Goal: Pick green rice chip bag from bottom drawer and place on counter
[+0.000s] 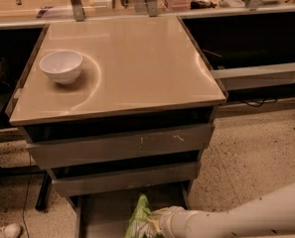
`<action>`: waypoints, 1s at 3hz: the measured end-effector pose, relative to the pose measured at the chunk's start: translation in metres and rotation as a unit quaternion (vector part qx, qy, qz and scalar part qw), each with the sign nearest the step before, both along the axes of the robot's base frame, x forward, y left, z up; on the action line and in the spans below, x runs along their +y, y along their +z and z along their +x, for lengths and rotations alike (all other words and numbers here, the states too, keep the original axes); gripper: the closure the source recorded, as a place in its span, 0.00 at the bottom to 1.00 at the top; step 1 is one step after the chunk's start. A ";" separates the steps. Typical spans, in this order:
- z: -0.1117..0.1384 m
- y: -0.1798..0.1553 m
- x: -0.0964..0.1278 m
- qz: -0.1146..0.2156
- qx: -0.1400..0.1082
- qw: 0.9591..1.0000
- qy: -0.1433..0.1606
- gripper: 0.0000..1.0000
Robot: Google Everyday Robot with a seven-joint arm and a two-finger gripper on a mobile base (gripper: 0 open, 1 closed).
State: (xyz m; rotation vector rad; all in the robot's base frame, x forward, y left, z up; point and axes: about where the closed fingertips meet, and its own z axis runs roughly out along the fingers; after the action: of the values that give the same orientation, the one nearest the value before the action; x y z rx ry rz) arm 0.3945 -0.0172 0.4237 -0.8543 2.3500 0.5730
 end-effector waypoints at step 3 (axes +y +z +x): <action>-0.004 0.096 -0.049 -0.035 -0.010 0.998 -0.041 1.00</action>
Offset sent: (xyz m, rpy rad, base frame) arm -0.0009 -0.0783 0.1594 -0.0962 -0.0538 -0.1262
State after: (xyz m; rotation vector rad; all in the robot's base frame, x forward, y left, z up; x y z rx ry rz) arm 0.3902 -0.0661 0.5196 -0.7870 2.3864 0.4482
